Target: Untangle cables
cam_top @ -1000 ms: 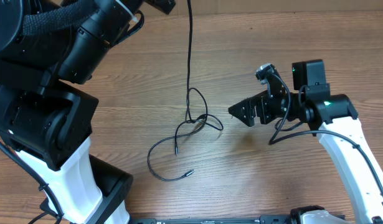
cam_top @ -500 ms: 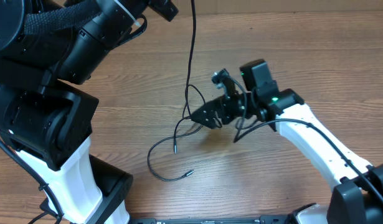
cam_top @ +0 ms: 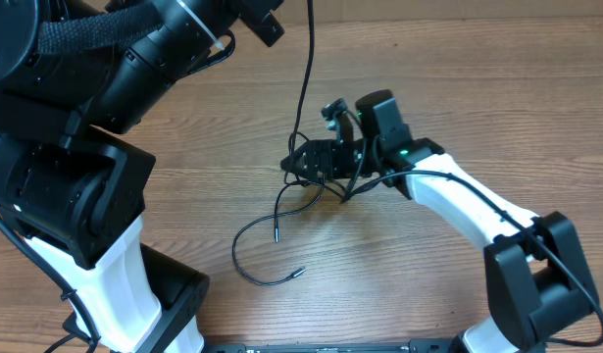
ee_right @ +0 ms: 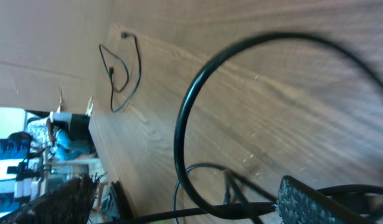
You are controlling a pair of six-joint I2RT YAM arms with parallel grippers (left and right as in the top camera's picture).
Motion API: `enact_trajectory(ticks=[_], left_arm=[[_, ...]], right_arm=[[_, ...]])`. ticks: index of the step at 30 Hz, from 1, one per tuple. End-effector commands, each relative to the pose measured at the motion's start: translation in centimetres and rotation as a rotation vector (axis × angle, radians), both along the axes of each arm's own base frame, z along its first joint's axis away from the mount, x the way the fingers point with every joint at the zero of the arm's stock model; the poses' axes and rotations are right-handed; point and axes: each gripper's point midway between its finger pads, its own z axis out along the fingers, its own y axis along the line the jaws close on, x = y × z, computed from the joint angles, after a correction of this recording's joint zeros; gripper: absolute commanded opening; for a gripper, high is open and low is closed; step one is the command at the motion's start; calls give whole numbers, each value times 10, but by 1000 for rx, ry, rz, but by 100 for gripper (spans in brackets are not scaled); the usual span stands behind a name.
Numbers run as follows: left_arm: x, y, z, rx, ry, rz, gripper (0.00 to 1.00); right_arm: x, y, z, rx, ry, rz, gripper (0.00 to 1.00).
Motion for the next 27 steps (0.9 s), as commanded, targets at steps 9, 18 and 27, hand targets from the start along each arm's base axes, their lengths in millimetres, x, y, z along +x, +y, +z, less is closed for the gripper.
enact_trajectory(ticks=[9, 18, 27], left_arm=[[-2, 1, -1, 13, 0, -5, 4], [24, 12, -35, 138, 68, 158, 4], [69, 83, -110, 362, 311, 651, 4]], right_arm=[[-12, 16, -24, -106, 7, -13, 4], [25, -101, -61, -293, 196, -307, 4], [46, -255, -72, -307, 334, -635, 4]])
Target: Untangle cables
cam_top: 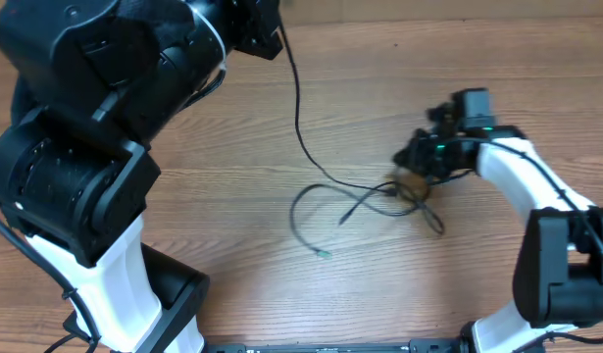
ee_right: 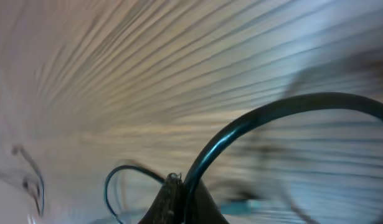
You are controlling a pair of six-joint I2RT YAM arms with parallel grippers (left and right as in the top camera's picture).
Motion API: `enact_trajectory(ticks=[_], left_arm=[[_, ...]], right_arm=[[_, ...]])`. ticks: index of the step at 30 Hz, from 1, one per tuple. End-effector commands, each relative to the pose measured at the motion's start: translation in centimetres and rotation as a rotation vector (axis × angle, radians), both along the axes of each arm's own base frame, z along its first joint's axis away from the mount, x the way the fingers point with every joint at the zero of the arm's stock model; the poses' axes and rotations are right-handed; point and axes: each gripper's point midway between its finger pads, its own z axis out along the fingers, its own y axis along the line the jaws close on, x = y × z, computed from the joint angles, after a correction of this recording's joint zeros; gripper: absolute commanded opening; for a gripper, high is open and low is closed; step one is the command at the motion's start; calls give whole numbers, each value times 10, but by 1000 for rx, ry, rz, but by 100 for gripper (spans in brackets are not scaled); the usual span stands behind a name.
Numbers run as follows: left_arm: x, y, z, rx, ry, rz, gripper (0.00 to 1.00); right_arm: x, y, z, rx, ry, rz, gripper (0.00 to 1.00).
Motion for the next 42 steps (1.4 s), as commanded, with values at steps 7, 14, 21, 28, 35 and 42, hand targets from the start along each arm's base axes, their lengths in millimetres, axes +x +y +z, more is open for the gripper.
enact_trajectory(ticks=[7, 14, 21, 28, 35, 42], left_arm=[[24, 99, -33, 201, 79, 539, 4], [44, 161, -54, 388, 146, 827, 4], [79, 244, -82, 431, 255, 1065, 4], [81, 375, -106, 382, 349, 1358, 4], [60, 477, -116, 163, 321, 1593, 4], [71, 500, -122, -27, 271, 1558, 4]], right_arm=[[6, -97, 6, 92, -8, -238, 4], [-1, -104, 6, 102, -6, -224, 4], [-5, -102, 5, 107, 12, -224, 4], [-5, -102, 5, 106, 12, -224, 4], [-5, -102, 5, 106, 12, -224, 4], [-5, -102, 5, 106, 12, -224, 4]])
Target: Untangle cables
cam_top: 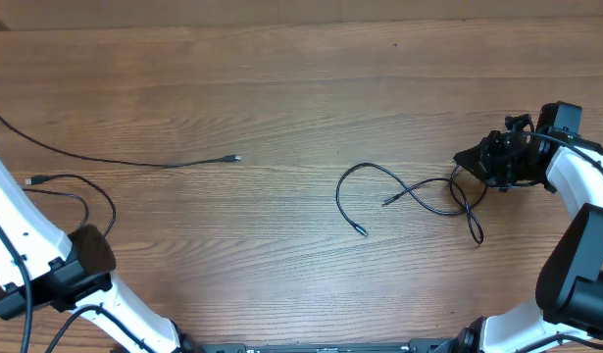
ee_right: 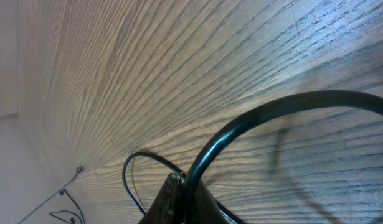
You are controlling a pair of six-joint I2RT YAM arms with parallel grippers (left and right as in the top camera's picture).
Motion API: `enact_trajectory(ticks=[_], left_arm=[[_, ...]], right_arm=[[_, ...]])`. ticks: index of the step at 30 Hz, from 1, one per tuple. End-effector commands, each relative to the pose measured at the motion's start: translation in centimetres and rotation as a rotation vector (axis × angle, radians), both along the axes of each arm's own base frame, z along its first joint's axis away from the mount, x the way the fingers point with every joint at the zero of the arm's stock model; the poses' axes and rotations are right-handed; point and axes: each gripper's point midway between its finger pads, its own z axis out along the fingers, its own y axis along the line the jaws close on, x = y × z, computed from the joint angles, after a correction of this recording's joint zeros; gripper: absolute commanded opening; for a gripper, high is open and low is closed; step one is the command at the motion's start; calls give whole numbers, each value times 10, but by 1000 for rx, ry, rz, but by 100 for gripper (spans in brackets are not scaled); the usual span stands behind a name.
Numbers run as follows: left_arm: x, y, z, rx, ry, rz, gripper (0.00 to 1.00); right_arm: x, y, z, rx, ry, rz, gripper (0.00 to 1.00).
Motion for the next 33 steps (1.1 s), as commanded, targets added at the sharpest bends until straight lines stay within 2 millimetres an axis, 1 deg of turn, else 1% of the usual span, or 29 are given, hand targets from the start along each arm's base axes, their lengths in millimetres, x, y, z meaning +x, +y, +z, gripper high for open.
enact_trajectory(ticks=[1, 2, 3, 4, 5, 6, 9, 10, 11, 12, 14, 16, 17, 19, 20, 23, 26, 29, 31, 33], left_arm=[[27, -4, -13, -96, -108, -86, 4], [43, -13, -17, -123, -116, -173, 4], [52, -18, -20, -138, -115, -223, 4], [69, -30, -28, -163, -101, -316, 4], [78, -39, -33, -179, -91, -380, 4], [106, -65, -50, -211, -45, -555, 4], [144, -110, -82, -245, 35, -827, 4], [161, -140, -102, -270, 75, -986, 4], [173, -171, -119, -293, 105, -1134, 4], [177, -189, -128, -311, 122, -1210, 4], [181, -219, -144, -332, 160, -1329, 4], [181, -245, -160, -350, 213, -1410, 4], [178, -259, -168, -359, 252, -1443, 4], [172, -279, -180, -356, 318, -1498, 4], [166, -294, -187, -354, 370, -1534, 4], [152, -318, -205, -378, 488, -1546, 4], [136, -331, -224, -403, 622, -1505, 4], [123, -342, -234, -452, 699, -1463, 4], [118, -343, -239, -483, 728, -1412, 4], [117, -336, -243, -504, 749, -1323, 4]], right_arm=[[0, 3, -1, 11, -3, 13, 4], [0, 3, -1, 11, -3, 13, 4], [0, 3, -1, 12, -2, 13, 4], [0, 3, -1, 12, -2, 13, 4], [0, 3, -1, 12, -1, 13, 4], [0, 3, -1, 12, -1, 13, 4], [0, 3, -1, 12, -1, 13, 4], [-1, 3, -1, 13, 2, 13, 4], [-2, 4, -1, 14, 6, 13, 4], [-2, 4, -1, 14, 7, 13, 3], [-2, 4, -1, 15, 9, 13, 4], [-2, 4, -1, 15, 9, 13, 4], [-2, 4, -1, 15, 9, 13, 4], [-2, 4, -1, 15, 9, 13, 4], [-2, 4, -1, 15, 8, 13, 4], [-2, 4, -1, 9, 1, 24, 4], [-2, 4, -1, 7, -2, 30, 4], [-2, 4, -1, 6, -3, 30, 4], [-2, 4, -1, 6, -3, 30, 4], [-2, 4, -2, 6, -2, 30, 3]])
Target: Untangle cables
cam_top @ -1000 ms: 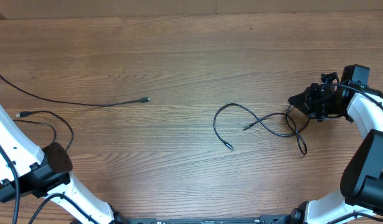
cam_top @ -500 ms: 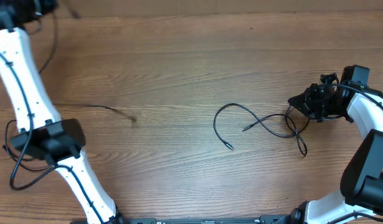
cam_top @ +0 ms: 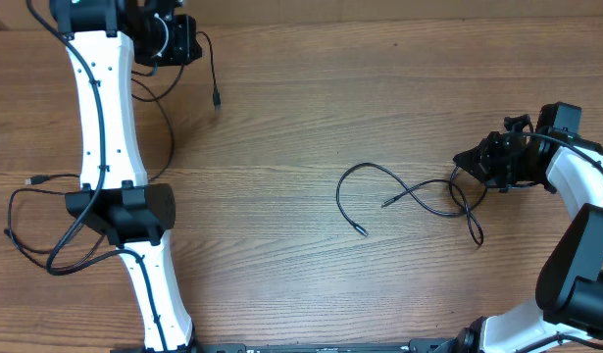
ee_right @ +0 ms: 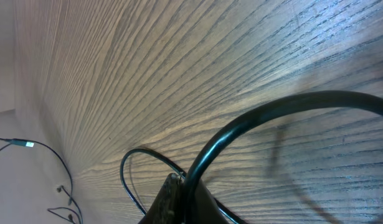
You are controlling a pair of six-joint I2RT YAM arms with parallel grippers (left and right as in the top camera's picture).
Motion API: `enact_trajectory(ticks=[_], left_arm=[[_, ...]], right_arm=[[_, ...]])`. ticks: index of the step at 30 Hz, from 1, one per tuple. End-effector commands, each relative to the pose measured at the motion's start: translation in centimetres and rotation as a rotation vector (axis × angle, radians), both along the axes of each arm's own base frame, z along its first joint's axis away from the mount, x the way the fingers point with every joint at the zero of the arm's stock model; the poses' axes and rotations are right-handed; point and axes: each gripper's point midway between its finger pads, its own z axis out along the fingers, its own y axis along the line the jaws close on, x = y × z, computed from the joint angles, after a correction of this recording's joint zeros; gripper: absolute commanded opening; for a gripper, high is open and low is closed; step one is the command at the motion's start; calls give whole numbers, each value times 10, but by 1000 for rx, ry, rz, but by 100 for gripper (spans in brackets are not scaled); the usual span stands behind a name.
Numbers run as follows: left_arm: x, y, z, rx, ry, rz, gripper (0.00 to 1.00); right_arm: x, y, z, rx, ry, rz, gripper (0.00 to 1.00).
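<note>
A black cable (cam_top: pixel 419 188) lies in loose loops right of the table's middle, with its two free plugs (cam_top: pixel 361 231) to the left. My right gripper (cam_top: pixel 477 160) is shut on that cable's right-hand end at the table's right side. In the right wrist view the gripper (ee_right: pixel 185 200) pinches the cable (ee_right: pixel 260 118), which arcs up and away close to the lens. At the far left, my left gripper (cam_top: pixel 175 39) holds a second thin black cable (cam_top: pixel 211 69), whose plug (cam_top: pixel 216 98) hangs below it. The two cables lie well apart.
The left arm (cam_top: pixel 100 127) stretches from its base (cam_top: pixel 120 211) up the left side of the wooden table (cam_top: pixel 301 118). Another loose black lead (cam_top: pixel 46 191) loops beside that base. The right arm (cam_top: pixel 576 186) runs along the right edge.
The left arm has come into view at the far left with the second cable; its plug now sits higher and further left. The right gripper and its cable have not moved.
Both cables were knotted together mid-table, the left gripper holding one up and the right gripper shut on the tangle. Then the right gripper was further right with its cable trailing. Later the cables lay separated, one on each side, as they stand now.
</note>
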Motion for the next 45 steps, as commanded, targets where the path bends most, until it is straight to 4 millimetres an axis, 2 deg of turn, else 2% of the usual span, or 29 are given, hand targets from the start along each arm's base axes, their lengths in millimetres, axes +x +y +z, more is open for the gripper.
enact_trajectory(ticks=[1, 3, 5, 6, 8, 13, 23, 27, 32, 37, 41, 45], left_arm=[[-1, 24, -2, 93, 39, 180, 4], [-3, 43, -5, 123, 81, 361, 4], [-12, 73, -10, 166, 135, 617, 4], [-13, 76, -10, 170, 142, 643, 4], [-28, 89, -15, 173, 206, 807, 4], [-30, 86, -25, 177, 243, 804, 5], [-60, 113, -87, 350, 433, 1004, 4], [-73, 113, -110, 391, 514, 1011, 4], [-87, 115, -129, 440, 580, 1031, 4], [-93, 111, -133, 416, 615, 1077, 4], [-95, 93, -135, 320, 677, 1078, 4], [-94, 77, -137, 189, 732, 1257, 5]], right_arm=[[1, 3, -1, 8, -7, 16, 4], [1, 3, -1, 7, -8, 18, 4], [1, 3, -1, 7, -9, 18, 4], [1, 3, -1, 7, -9, 18, 4], [1, 2, -1, 0, -11, 17, 4], [3, 1, -1, -5, -19, 16, 4], [3, 0, -1, -6, -20, 17, 4], [3, 0, -1, -6, -21, 17, 5], [3, -1, -2, -13, -18, 15, 5], [3, -1, -2, -13, -19, 15, 5], [4, -1, -1, -15, -24, 15, 6], [5, -1, -1, -16, -25, 15, 7]])
